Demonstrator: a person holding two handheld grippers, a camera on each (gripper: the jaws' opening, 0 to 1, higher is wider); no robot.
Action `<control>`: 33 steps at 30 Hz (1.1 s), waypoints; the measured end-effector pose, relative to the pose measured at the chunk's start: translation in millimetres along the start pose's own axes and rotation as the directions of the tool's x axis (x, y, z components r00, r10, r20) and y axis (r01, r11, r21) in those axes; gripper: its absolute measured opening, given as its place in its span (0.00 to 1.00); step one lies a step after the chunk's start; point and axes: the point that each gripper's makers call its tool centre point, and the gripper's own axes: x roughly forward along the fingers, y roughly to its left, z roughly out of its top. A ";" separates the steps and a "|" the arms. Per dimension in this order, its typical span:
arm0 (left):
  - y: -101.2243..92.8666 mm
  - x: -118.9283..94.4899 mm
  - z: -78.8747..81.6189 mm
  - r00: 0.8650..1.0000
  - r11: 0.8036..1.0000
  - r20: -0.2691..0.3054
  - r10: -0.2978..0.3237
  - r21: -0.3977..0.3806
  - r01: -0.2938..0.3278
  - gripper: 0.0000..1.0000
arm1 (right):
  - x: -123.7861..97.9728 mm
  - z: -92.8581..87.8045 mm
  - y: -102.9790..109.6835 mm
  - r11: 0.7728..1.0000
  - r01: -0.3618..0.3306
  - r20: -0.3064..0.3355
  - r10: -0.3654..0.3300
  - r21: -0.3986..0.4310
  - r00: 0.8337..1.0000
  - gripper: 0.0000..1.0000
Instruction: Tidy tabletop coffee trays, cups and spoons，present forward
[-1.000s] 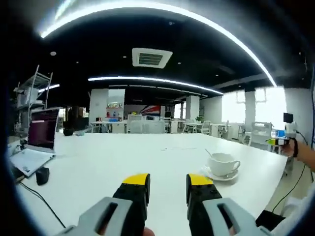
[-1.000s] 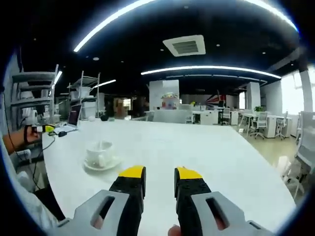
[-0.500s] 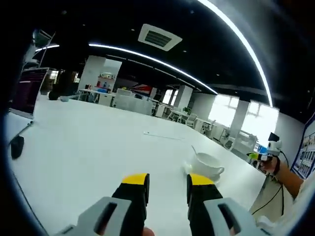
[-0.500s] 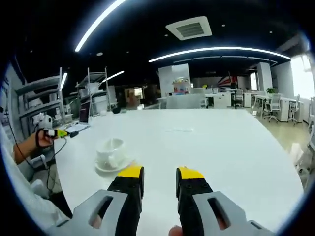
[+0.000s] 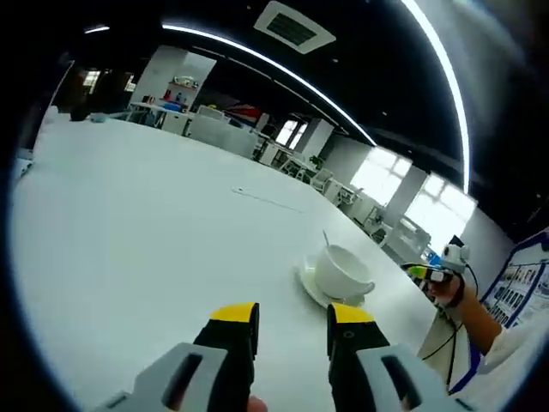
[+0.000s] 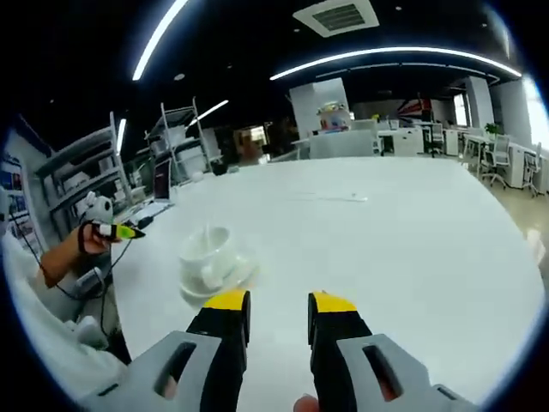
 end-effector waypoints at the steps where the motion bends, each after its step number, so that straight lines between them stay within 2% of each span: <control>1: -0.2 3.2 0.0 1.000 1.000 -0.017 -0.003 -0.010 0.003 0.33 | 3.4 -0.7 0.9 1.000 -0.009 -0.014 0.009 0.008 1.000 0.27; 3: -2.1 8.7 -2.6 0.998 0.999 -0.058 -0.013 -0.039 0.011 0.33 | 9.6 -1.7 3.4 0.999 -0.028 -0.039 0.029 0.023 0.999 0.27; 4: -6.1 11.4 -6.3 0.995 0.998 -0.091 -0.039 -0.062 0.033 0.33 | 12.5 -2.7 5.1 0.999 -0.036 -0.056 0.038 0.032 0.998 0.27; 13: -16.5 39.9 -10.0 0.986 0.985 -0.136 -0.091 -0.155 0.070 0.33 | 34.1 -4.0 24.0 0.994 -0.084 -0.113 0.092 0.072 0.989 0.27; 16: -30.6 46.3 -17.0 0.984 0.982 -0.148 -0.102 -0.173 0.076 0.33 | 40.9 -5.5 31.6 0.989 -0.101 -0.129 0.115 0.110 0.985 0.27; 19: -36.3 54.1 -20.4 0.979 0.976 -0.166 -0.120 -0.200 0.086 0.32 | 50.2 -7.9 36.3 0.984 -0.109 -0.151 0.130 0.141 0.980 0.26; 21: -32.5 59.4 -18.0 0.977 0.972 -0.172 -0.130 -0.215 0.092 0.32 | 56.0 -9.2 38.8 0.979 -0.111 -0.159 0.139 0.169 0.978 0.26; 25: -37.0 68.6 -20.0 0.973 0.963 -0.179 -0.148 -0.249 0.100 0.32 | 65.7 -11.6 44.4 0.963 -0.120 -0.169 0.164 0.242 0.972 0.26; 33: -34.7 85.8 -22.9 0.967 0.958 -0.205 -0.153 -0.270 0.094 0.32 | 84.4 -20.1 54.2 0.957 -0.123 -0.213 0.182 0.265 0.960 0.26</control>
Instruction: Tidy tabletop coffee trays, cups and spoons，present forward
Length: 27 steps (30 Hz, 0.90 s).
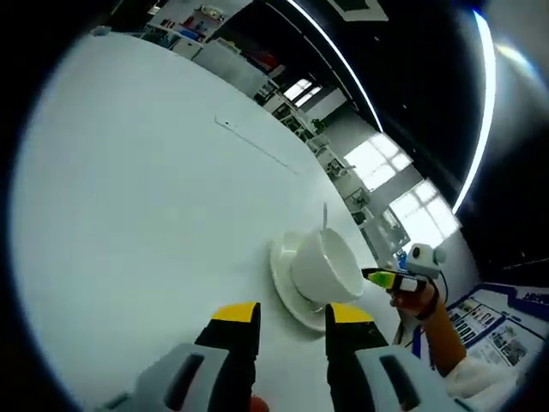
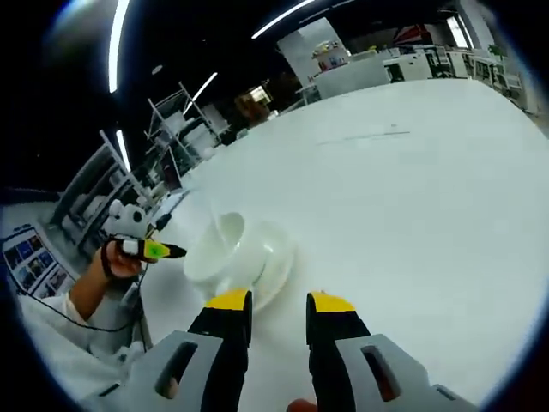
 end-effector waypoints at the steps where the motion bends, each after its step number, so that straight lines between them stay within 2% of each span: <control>1: 1.4 3.3 0.5 1.000 1.000 -0.005 0.001 0.001 -0.001 0.32 | 2.6 -1.2 1.2 1.000 -0.005 -0.009 0.005 0.008 1.000 0.26; 8: 6.4 20.9 -0.9 1.000 0.999 -0.031 0.002 -0.043 -0.004 0.32 | 19.1 -2.8 2.1 0.997 -0.029 -0.033 0.032 0.077 0.999 0.26; 14: 8.5 34.3 -5.5 0.999 0.998 -0.049 0.004 -0.061 -0.007 0.32 | 30.1 -7.9 2.1 0.996 -0.029 -0.064 0.035 0.089 0.997 0.26; 18: 4.1 40.7 -10.2 0.999 0.997 -0.053 0.003 -0.082 -0.007 0.31 | 36.6 -7.3 1.4 0.990 -0.039 -0.072 0.049 0.135 0.996 0.26; 27: 6.2 52.8 -10.1 0.998 0.992 -0.068 0.015 -0.126 -0.023 0.29 | 47.3 -11.9 0.5 0.978 -0.046 -0.099 0.068 0.205 0.993 0.26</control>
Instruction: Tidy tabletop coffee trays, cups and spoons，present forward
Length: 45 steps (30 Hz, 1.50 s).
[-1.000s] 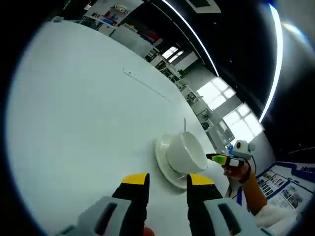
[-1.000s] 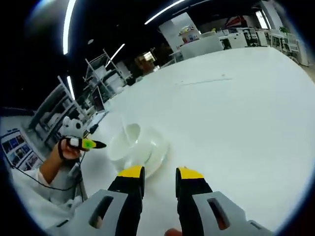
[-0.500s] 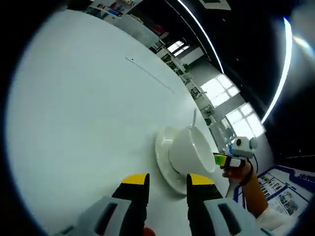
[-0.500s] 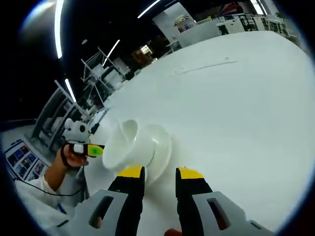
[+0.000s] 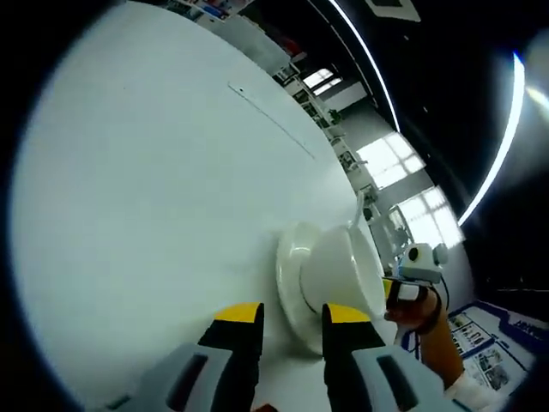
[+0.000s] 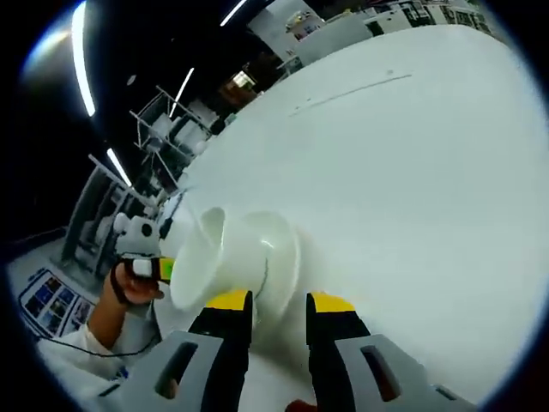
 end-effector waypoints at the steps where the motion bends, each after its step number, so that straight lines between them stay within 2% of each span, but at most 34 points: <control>1: -0.2 1.9 0.0 1.000 1.000 -0.002 0.003 -0.002 -0.003 0.29 | 0.9 0.0 -0.8 1.000 -0.002 -0.006 0.002 0.019 1.000 0.25; 9: -5.5 11.1 -4.9 1.000 0.999 -0.012 0.008 -0.033 -0.008 0.24 | 8.6 1.1 -3.7 0.998 0.008 -0.027 -0.007 0.054 1.000 0.20; 12: -3.9 13.2 -3.9 1.000 0.997 -0.010 0.012 -0.070 -0.013 0.22 | 11.7 1.6 -4.2 0.998 0.011 -0.029 -0.009 0.069 1.000 0.17; 17: -5.4 19.0 -11.0 1.000 0.994 -0.029 0.011 -0.105 -0.014 0.14 | 13.4 0.0 -6.5 0.995 0.020 -0.034 -0.017 0.098 0.999 0.14; 20: -0.5 22.4 -8.4 0.999 0.993 -0.034 0.029 -0.114 -0.032 0.10 | 13.9 -0.9 -10.1 0.992 0.031 -0.034 -0.027 0.121 0.999 0.09; 24: 0.9 21.8 -7.3 0.999 0.985 -0.033 0.029 -0.167 -0.034 0.09 | 14.8 -1.5 -11.4 0.987 0.033 -0.042 -0.027 0.160 0.999 0.08; 28: -1.7 21.6 -10.8 0.999 0.979 -0.032 0.040 -0.197 -0.046 0.08 | 16.6 -3.5 -11.2 0.964 0.027 -0.065 -0.010 0.264 0.998 0.06; 33: 2.5 21.9 -6.2 0.998 0.968 -0.026 0.053 -0.245 -0.058 0.07 | 17.7 -2.2 -14.5 0.951 0.038 -0.072 -0.017 0.307 0.997 0.05; 37: 4.4 22.0 -5.1 0.997 0.955 -0.039 0.074 -0.284 -0.082 0.06 | 17.3 -3.7 -13.1 0.945 0.045 -0.066 -0.025 0.325 0.997 0.05; 38: 2.6 21.3 -8.2 0.996 0.947 -0.041 0.083 -0.307 -0.091 0.06 | 17.4 -3.9 -13.2 0.942 0.047 -0.066 -0.027 0.332 0.997 0.04; 45: 7.8 21.7 -3.1 0.994 0.939 -0.050 0.101 -0.326 -0.112 0.05 | 15.8 -5.9 -10.6 0.940 0.069 -0.066 -0.049 0.333 0.997 0.04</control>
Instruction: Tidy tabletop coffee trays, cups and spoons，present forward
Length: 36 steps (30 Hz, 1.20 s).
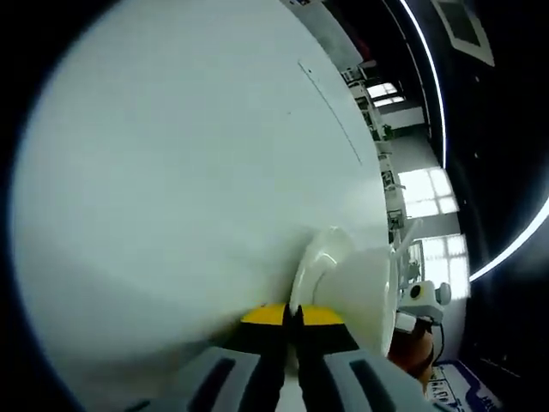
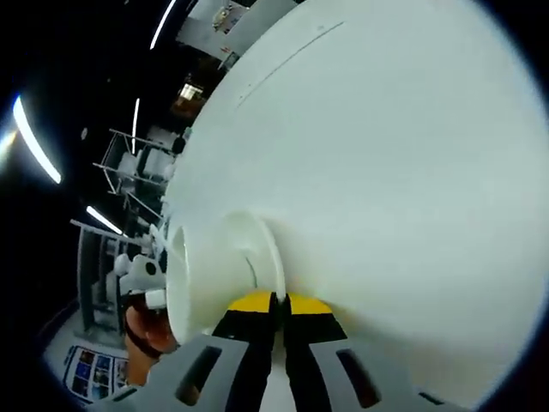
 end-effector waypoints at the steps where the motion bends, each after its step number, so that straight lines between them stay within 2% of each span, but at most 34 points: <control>1: -0.4 -0.1 -0.9 1.000 1.000 0.000 0.000 0.000 0.000 0.05 | -0.5 -0.1 0.1 1.000 0.002 0.003 -0.002 -0.001 1.000 0.04; 3: -1.1 0.3 -2.4 1.000 1.000 0.000 0.001 0.000 -0.001 0.05 | -1.6 -2.8 1.1 1.000 0.005 0.003 -0.005 -0.005 1.000 0.04; 8: -8.9 0.0 -2.9 1.000 1.000 0.009 -0.004 0.007 0.003 0.05 | -5.1 6.4 2.1 1.000 0.006 0.028 -0.006 -0.008 1.000 0.04; 12: -14.6 2.2 14.5 1.000 1.000 0.023 -0.006 0.018 0.006 0.05 | -8.5 15.3 5.3 1.000 0.000 0.051 0.000 -0.008 0.999 0.04; 16: -23.3 5.4 18.0 0.999 0.999 0.034 -0.018 0.029 0.017 0.05 | -10.9 28.9 6.7 1.000 -0.004 0.075 0.005 -0.012 0.997 0.04; 20: -26.2 11.4 36.8 0.999 0.999 0.044 -0.025 0.038 0.023 0.05 | -9.7 47.8 6.2 1.000 -0.001 0.091 0.003 -0.028 0.996 0.04; 24: -33.7 17.0 39.1 0.998 0.999 0.053 -0.032 0.037 0.030 0.05 | -6.6 64.9 4.9 0.999 0.006 0.110 -0.003 -0.033 0.994 0.04; 29: -36.9 25.9 62.0 0.997 0.999 0.067 -0.032 0.039 0.029 0.05 | -1.0 83.4 5.1 1.000 0.014 0.142 -0.010 -0.026 0.990 0.04; 34: -40.3 28.9 75.4 0.996 0.999 0.083 -0.020 0.035 0.017 0.05 | 9.3 101.5 5.8 1.000 0.016 0.149 -0.013 -0.014 0.989 0.04; 36: -39.0 32.1 93.4 0.996 0.999 0.088 -0.011 0.034 0.008 0.05 | 13.8 109.5 6.3 1.000 0.017 0.150 -0.016 -0.006 0.989 0.04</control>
